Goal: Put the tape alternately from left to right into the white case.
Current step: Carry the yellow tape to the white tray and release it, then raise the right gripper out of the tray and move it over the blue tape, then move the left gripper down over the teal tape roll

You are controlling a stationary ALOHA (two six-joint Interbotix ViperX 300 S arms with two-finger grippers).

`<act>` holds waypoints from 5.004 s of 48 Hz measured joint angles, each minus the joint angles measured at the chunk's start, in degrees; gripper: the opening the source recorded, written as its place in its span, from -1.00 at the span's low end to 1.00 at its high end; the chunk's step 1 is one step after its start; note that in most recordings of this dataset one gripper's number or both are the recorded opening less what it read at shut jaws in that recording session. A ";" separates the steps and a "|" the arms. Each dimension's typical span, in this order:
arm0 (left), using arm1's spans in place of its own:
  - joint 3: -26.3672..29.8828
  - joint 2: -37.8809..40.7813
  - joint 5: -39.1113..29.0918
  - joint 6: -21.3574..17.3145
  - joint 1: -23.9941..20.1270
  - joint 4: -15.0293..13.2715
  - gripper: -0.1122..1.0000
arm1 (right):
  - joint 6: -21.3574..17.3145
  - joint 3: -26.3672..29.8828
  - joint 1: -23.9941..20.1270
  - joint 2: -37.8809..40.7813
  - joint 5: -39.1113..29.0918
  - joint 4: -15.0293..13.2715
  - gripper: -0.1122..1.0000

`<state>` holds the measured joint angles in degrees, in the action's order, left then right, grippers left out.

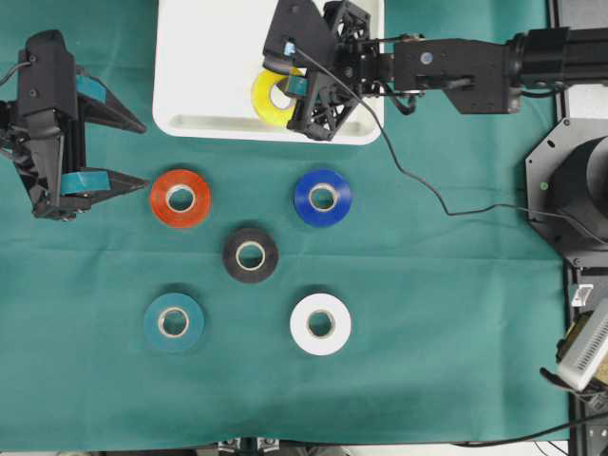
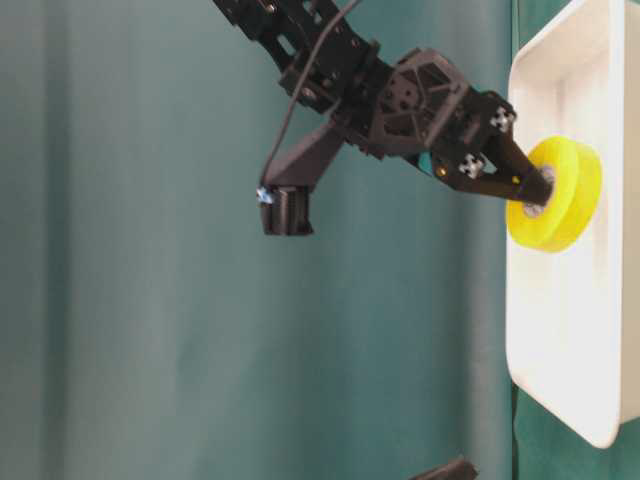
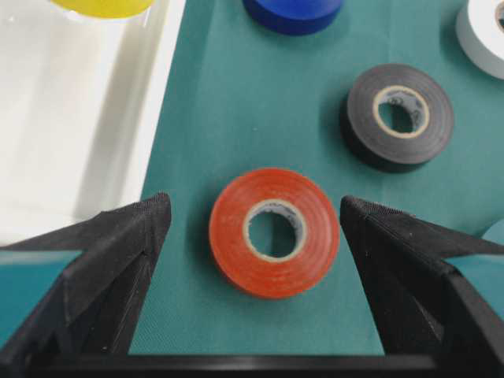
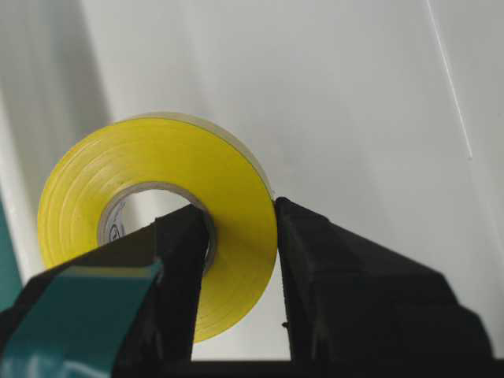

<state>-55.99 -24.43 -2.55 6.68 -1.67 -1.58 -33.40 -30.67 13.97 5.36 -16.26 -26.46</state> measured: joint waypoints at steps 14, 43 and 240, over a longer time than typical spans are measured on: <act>0.00 0.00 0.00 -0.09 0.00 -0.09 0.54 | 0.09 0.97 1.23 2.55 0.00 -0.35 -0.35; -0.44 0.00 0.00 -0.09 0.00 -0.09 0.54 | 0.62 1.05 1.32 2.72 2.81 -0.62 0.35; 4.75 12.48 0.53 3.96 7.12 0.00 0.54 | 0.00 -18.37 -18.11 -15.38 23.73 -1.76 0.65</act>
<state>-51.24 -11.95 -2.02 10.63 5.45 -1.58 -33.40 -49.04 -4.13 -10.02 7.47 -28.21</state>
